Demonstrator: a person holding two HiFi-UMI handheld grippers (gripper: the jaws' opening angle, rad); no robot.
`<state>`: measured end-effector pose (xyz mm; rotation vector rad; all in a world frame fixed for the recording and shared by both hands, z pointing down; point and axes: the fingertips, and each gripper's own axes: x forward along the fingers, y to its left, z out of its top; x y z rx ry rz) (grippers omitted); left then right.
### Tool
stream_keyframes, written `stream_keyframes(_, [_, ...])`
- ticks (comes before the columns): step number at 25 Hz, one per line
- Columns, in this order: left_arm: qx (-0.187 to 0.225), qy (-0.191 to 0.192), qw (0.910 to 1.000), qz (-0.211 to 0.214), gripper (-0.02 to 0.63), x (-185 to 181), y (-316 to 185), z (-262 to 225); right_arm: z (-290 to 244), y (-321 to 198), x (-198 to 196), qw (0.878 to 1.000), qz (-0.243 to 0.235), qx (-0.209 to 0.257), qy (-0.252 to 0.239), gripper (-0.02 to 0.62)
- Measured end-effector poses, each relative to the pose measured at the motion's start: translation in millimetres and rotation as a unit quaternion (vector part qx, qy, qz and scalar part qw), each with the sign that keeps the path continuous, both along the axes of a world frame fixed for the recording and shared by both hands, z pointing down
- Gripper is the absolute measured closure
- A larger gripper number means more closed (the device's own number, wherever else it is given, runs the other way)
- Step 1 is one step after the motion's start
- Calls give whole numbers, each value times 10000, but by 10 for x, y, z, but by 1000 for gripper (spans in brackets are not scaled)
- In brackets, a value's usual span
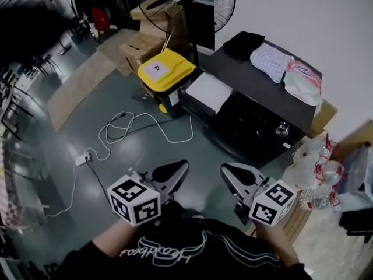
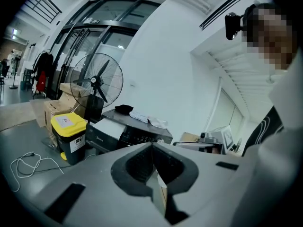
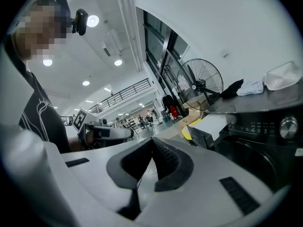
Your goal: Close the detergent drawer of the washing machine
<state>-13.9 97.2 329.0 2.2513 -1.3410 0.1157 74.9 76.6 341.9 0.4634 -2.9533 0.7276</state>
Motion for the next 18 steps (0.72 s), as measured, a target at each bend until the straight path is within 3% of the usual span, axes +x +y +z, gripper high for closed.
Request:
stream_keyframes(8, [-34, -154, 9996, 250, 580, -19, -539, 113, 149, -369, 36, 9989, 435, -171, 84, 569])
stream_keyframes(18, [-345, -126, 9982, 466, 580, -392, -1254, 502, 374, -1012, -289, 9960, 744, -455, 191, 569])
